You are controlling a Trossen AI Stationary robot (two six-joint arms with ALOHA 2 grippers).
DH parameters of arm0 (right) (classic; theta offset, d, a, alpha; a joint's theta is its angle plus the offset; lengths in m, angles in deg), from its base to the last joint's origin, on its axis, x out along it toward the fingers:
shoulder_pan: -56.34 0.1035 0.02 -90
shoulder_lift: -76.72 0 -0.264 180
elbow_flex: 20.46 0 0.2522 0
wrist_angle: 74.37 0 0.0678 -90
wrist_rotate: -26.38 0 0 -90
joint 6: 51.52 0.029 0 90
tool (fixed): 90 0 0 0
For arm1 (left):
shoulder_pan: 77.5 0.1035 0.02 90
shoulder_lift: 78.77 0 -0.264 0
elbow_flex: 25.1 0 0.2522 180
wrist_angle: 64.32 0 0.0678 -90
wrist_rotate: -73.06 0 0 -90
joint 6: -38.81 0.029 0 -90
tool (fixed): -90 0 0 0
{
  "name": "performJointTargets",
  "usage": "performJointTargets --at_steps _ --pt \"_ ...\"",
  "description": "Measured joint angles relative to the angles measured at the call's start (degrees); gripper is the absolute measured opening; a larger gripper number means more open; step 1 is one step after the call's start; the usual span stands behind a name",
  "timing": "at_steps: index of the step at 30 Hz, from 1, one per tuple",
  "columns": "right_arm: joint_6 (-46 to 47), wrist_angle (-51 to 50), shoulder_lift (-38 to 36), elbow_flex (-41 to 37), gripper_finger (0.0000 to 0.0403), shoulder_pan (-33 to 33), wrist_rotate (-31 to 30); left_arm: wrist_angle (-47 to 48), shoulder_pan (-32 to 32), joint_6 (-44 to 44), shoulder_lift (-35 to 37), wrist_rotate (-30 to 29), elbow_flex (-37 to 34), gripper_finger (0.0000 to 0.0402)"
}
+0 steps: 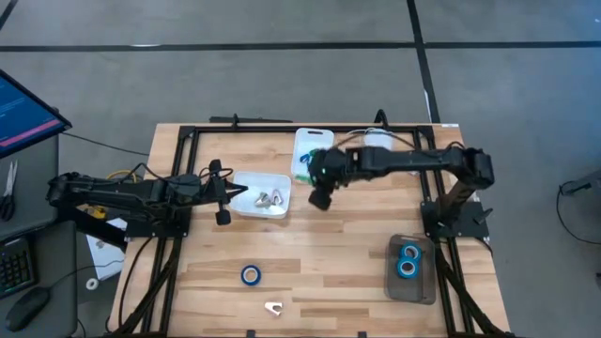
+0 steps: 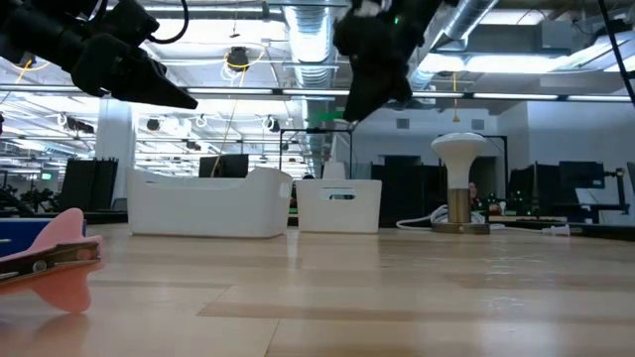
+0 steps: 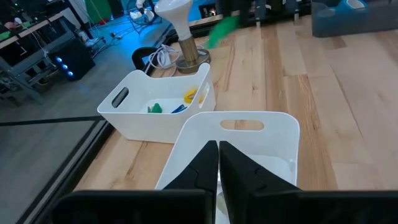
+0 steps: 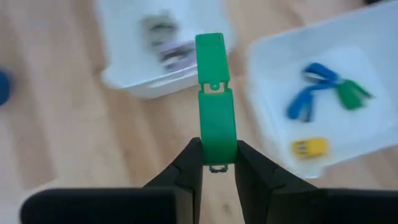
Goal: Pick and place Stapler, Stapler remover, tape
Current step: Put the green stapler into the top white bin, then put the dark blue tape into the black transparent bin
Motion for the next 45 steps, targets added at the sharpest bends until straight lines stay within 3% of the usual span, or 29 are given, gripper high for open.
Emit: performJointTargets --at_steps 8,17,28,36,45 --pt "-1.37 1.39 2.2 -0.17 0.0058 -8.99 -0.01 -0.04 0.01 0.0 0.0 0.0 0.0 0.0008" --pt "-1.03 3.85 6.11 -0.23 0.0058 -14.23 -0.01 -0.04 0.01 0.0 -0.01 0.0 -0.02 0.0008" --pt "-1.1 4.53 15.04 -0.04 0.0059 -15.08 0.11 -0.07 -0.06 0.01 0.0 0.0 -0.02 0.0008" --pt "-2.83 5.67 16.23 0.02 0.0061 -15.09 0.02 -0.06 0.02 0.02 0.0 0.0 -0.02 0.0008" --pt "-8.08 6.66 15.63 2.53 0.0122 -15.13 -0.04 -0.06 0.02 0.02 -0.01 0.0 -0.02 0.0008"
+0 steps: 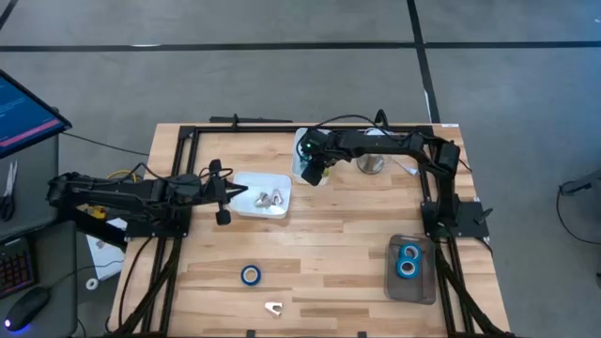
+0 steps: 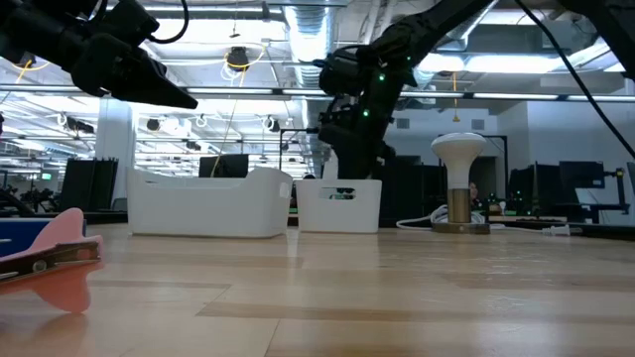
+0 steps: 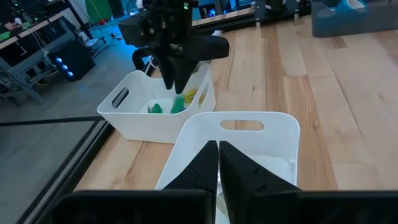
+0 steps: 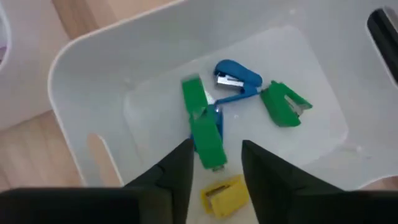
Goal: Pick and place Stapler, Stapler remover, tape
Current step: Put the dark blue tape into the black transparent bin
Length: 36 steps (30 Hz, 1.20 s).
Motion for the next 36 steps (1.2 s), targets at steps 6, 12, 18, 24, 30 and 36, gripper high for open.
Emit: performJointTargets --at_steps 6,12,18,24,30,36 --pt "-0.9 -4.96 0.04 4.64 0.0164 0.22 0.02 0.02 0.0 0.0 0.0 0.0 0.0 0.0008" --pt "-3.8 -16.43 -0.4 11.03 0.0154 2.88 0.01 0.04 0.0 -1.11 -0.01 0.02 0.0 0.0008" --pt "-4.8 -20.85 -3.98 11.23 0.0114 8.94 -0.9 0.0 -1.29 -3.88 0.01 -0.02 0.0 0.0008" --pt "-2.97 -25.37 -7.64 11.33 0.0071 16.09 -13.5 0.07 -5.27 -2.8 -1.09 -0.2 1.25 0.0008" --pt "4.92 -32.89 -12.36 9.78 0.0016 22.01 -29.69 0.11 -13.84 -4.77 -8.34 -5.16 1.73 0.0003" --pt "13.38 -29.19 -21.58 -3.28 0.0011 24.89 -33.38 1.65 -23.95 -9.56 -18.85 -12.49 4.45 0.0003"
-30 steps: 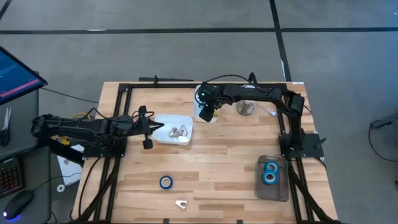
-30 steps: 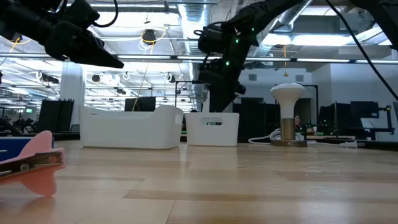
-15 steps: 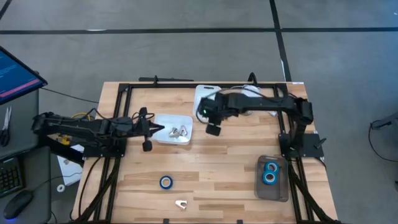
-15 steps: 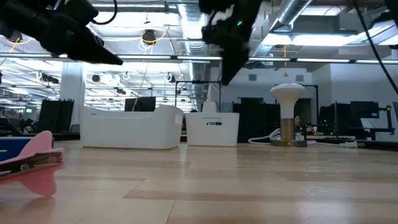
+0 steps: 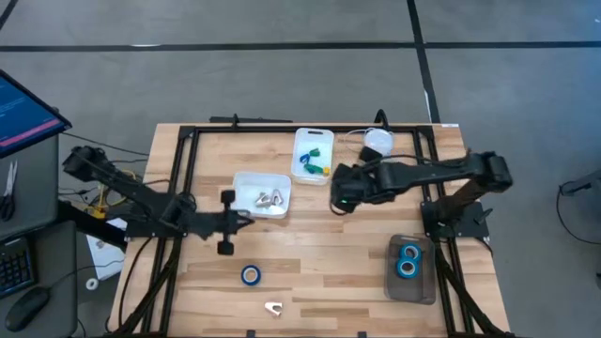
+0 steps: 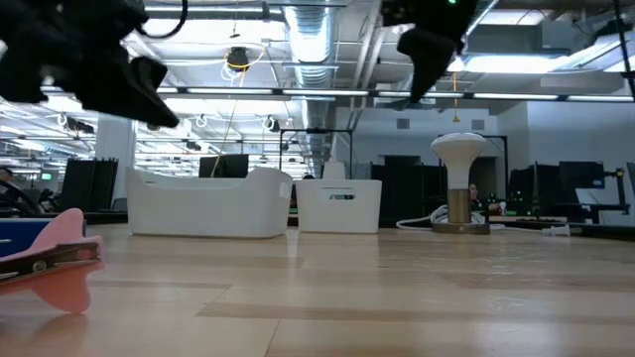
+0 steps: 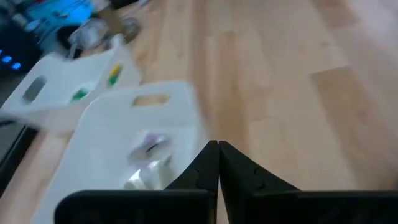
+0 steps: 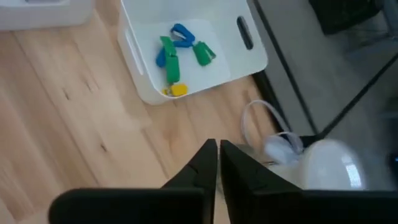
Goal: Pick and place Stapler, Stapler remover, tape
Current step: Put the dark blue tape into the black transparent bin
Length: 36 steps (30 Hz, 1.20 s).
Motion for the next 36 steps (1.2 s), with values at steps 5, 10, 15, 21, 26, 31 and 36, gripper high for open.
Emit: performJointTargets --at_steps 5,10,15,21,26,31,36 --pt "2.88 13.5 -9.86 -15.82 0.0004 0.99 0.07 4.72 -5.06 -0.95 -8.39 -0.76 7.52 0.0002" --pt "2.89 31.45 -17.77 -29.18 0.0003 0.15 0.51 19.93 -5.29 -9.97 -14.62 0.53 14.03 0.0002" --pt "2.32 40.12 -20.22 -34.89 0.0001 -0.02 0.63 22.47 -3.63 -18.97 -16.97 14.43 14.56 0.0002" --pt "2.27 42.24 -18.68 -35.71 0.0001 -0.29 0.45 20.48 -1.87 -33.11 -17.51 22.88 14.56 0.0002" --pt "2.23 41.92 -17.04 -35.83 0.0001 -1.56 0.43 14.34 -1.96 -36.57 -17.51 27.71 14.59 0.0003" --pt "-0.16 42.5 -15.21 -35.91 0.0001 -3.75 0.26 13.43 -4.78 -36.54 -17.51 27.36 14.63 0.0002" --pt "-0.58 43.81 -12.63 -35.79 0.0001 -5.4 0.39 13.67 -8.2 -36.54 -18.05 24.01 14.91 0.0002"
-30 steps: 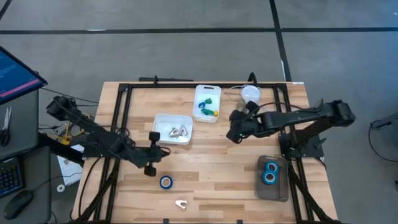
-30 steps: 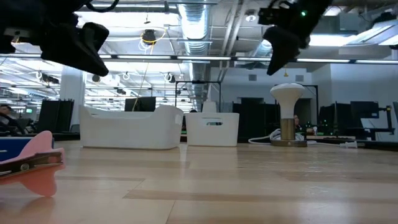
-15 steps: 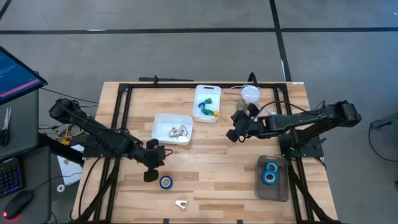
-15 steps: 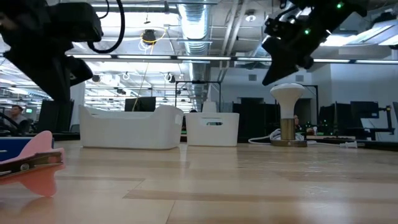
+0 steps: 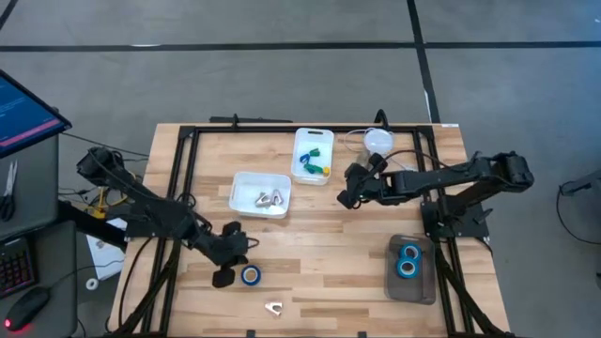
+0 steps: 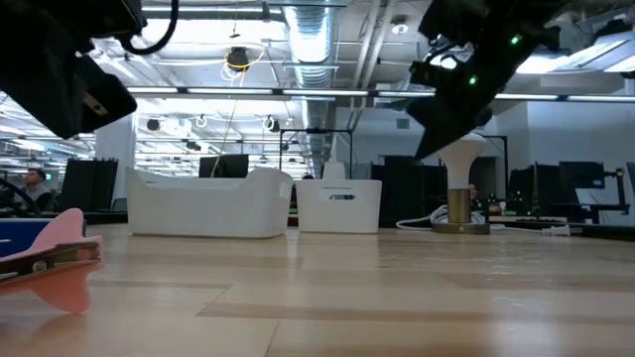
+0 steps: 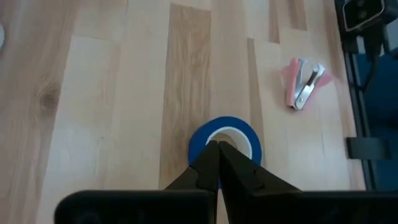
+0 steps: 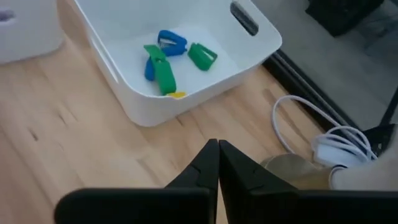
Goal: Pick and place Stapler, Stapler remover, tape
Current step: Put the dark blue tape into the black transparent bin
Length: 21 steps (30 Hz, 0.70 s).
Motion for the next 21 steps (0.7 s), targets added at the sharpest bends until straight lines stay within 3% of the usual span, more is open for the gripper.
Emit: performJointTargets --at_steps 7,11,15,21 --pt "-0.02 0.18 3.81 0.0 0.0001 -0.28 0.27 0.89 -1.86 6.34 -7.9 -2.22 5.76 0.0002" --pt "-0.02 0.78 4.85 0.0 0.0001 -0.21 0.28 3.76 -1.58 8.76 -12.49 0.82 8.44 0.0002" --pt "-0.12 2.21 4.86 0.0 0.0001 -0.3 0.27 4.82 -1.26 9.26 -14.06 4.84 8.55 0.0003" --pt "-0.16 3.3 4.33 0.01 0.0001 -0.3 0.29 5.38 -1.23 12.14 -14.04 3.07 8.55 0.0024"
